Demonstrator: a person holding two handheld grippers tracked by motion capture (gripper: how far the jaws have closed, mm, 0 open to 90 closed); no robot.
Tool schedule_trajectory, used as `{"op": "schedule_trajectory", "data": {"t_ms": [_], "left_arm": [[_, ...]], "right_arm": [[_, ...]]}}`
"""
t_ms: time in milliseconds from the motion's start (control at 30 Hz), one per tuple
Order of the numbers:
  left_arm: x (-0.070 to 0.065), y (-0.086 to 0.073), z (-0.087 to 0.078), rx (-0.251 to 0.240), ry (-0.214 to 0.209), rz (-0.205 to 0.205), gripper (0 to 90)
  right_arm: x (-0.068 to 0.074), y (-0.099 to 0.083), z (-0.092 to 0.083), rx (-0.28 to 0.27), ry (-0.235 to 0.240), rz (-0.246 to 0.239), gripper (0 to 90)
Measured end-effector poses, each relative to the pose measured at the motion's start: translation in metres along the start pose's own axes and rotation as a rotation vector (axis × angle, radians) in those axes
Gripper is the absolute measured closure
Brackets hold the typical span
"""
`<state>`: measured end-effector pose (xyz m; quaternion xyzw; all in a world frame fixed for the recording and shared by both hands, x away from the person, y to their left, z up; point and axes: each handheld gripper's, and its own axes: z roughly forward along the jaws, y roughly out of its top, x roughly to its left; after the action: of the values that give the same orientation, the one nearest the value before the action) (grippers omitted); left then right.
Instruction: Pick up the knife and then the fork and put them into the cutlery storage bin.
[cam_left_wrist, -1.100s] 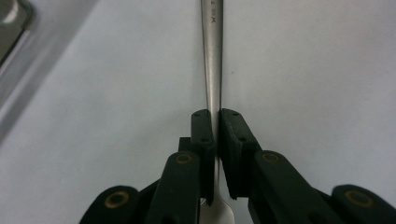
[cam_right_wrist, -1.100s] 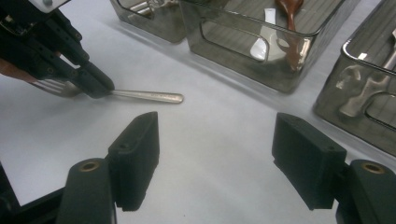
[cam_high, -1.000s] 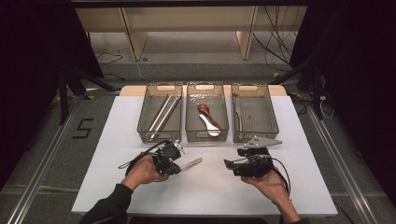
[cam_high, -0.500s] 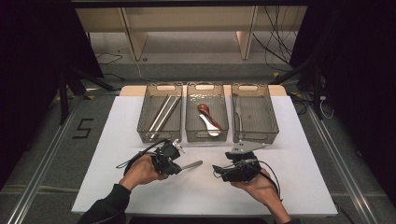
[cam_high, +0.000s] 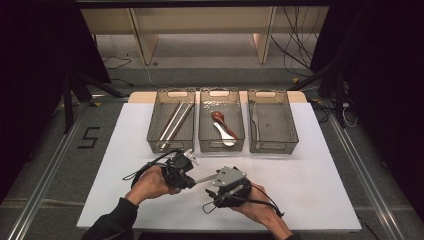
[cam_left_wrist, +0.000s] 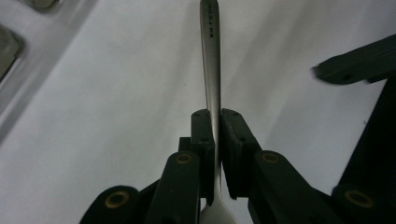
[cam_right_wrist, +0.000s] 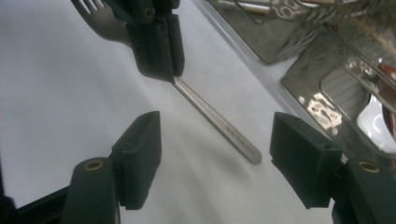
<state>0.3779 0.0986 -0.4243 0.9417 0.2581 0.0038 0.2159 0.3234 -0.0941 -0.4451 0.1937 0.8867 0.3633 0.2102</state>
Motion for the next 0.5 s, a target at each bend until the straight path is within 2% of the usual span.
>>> {"op": "schedule_trajectory", "data": {"t_ms": [133, 233, 367, 500], "left_arm": [[-0.006, 0.002, -0.004, -0.003, -0.011, 0.017, 83.7], [-0.010, 0.003, -0.005, -0.010, -0.020, 0.016, 83.7], [-0.015, 0.005, -0.008, 0.003, -0.033, 0.040, 83.7], [-0.018, 0.007, -0.010, 0.000, -0.051, 0.051, 83.7]], "right_arm": [[0.008, 0.002, 0.007, 0.010, -0.020, -0.086, 36.6], [0.014, 0.003, 0.010, 0.016, -0.039, -0.149, 38.9], [0.019, 0.002, 0.013, 0.026, -0.073, -0.222, 43.1], [0.023, 0.001, 0.016, 0.040, -0.087, -0.282, 49.3]]}}
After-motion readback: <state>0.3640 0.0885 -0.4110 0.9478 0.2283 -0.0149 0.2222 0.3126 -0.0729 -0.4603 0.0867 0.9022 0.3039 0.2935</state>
